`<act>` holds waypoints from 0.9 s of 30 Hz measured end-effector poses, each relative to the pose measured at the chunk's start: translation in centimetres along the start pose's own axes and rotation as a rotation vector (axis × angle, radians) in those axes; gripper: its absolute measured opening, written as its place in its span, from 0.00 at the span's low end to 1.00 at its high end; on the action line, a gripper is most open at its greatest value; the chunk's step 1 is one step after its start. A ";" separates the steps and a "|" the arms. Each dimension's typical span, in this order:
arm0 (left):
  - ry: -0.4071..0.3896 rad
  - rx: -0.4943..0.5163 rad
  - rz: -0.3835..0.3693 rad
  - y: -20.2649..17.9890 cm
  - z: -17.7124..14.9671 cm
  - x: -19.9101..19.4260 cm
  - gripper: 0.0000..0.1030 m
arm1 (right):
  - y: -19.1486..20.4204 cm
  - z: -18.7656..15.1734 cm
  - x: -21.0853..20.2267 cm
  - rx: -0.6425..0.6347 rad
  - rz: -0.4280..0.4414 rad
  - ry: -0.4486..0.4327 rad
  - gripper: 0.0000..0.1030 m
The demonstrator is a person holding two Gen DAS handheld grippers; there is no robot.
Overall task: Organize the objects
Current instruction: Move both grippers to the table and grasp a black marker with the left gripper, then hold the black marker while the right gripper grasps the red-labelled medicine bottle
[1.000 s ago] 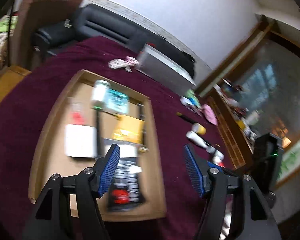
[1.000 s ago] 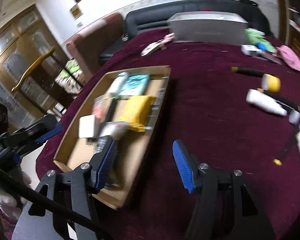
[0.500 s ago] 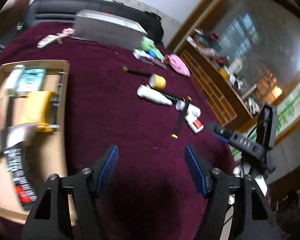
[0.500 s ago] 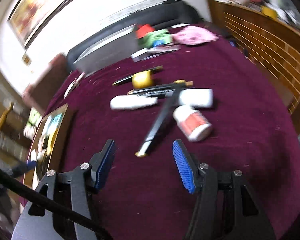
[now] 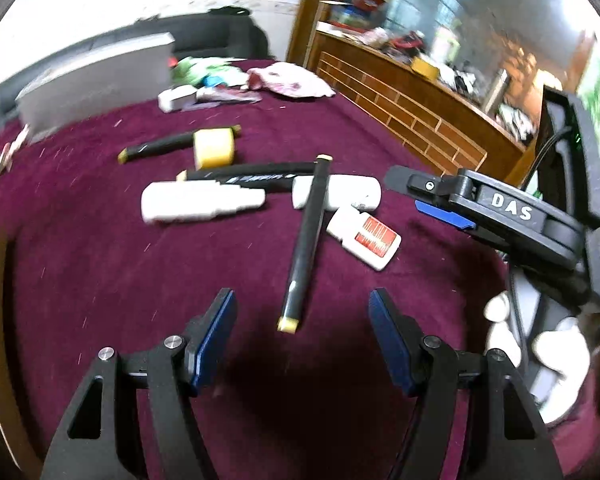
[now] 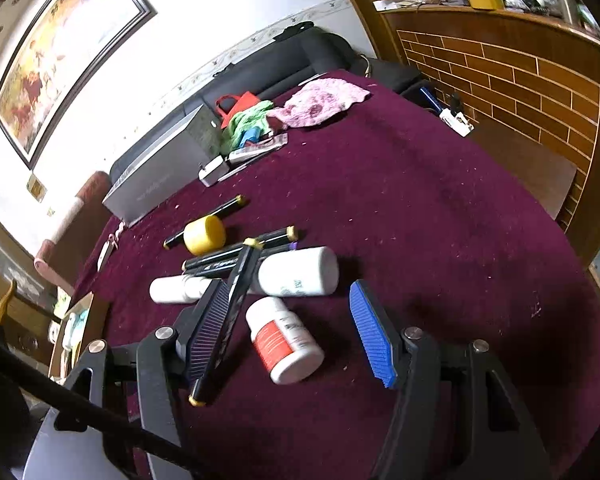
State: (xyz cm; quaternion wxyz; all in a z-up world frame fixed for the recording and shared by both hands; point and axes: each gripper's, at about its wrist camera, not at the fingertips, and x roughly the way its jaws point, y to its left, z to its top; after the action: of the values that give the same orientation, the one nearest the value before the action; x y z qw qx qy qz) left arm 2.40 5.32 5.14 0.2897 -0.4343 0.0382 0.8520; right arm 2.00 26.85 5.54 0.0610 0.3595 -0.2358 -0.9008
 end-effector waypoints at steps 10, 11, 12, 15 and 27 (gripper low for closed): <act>0.044 0.103 0.083 -1.5 2.1 6.8 0.59 | -2.1 0.3 0.6 0.076 0.048 0.014 0.63; 0.051 0.106 0.088 -1.6 2.3 7.1 0.58 | -2.0 0.2 0.6 0.071 0.048 0.015 0.63; 0.049 0.102 0.077 -1.6 2.4 7.1 0.42 | -1.9 0.2 0.6 0.064 0.046 0.017 0.63; 0.064 0.074 0.052 -1.1 2.6 6.9 0.11 | -1.8 0.1 0.8 0.058 0.045 0.025 0.63; 0.000 -0.009 0.031 1.7 -1.8 -0.7 0.11 | -0.5 -0.9 2.6 -0.022 0.045 0.100 0.64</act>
State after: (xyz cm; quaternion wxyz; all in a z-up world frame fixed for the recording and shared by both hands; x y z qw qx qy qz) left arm 3.08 2.97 4.28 0.2746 -0.4348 0.0411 0.8567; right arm 0.76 26.19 3.17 0.0971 0.3981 -0.2304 -0.8826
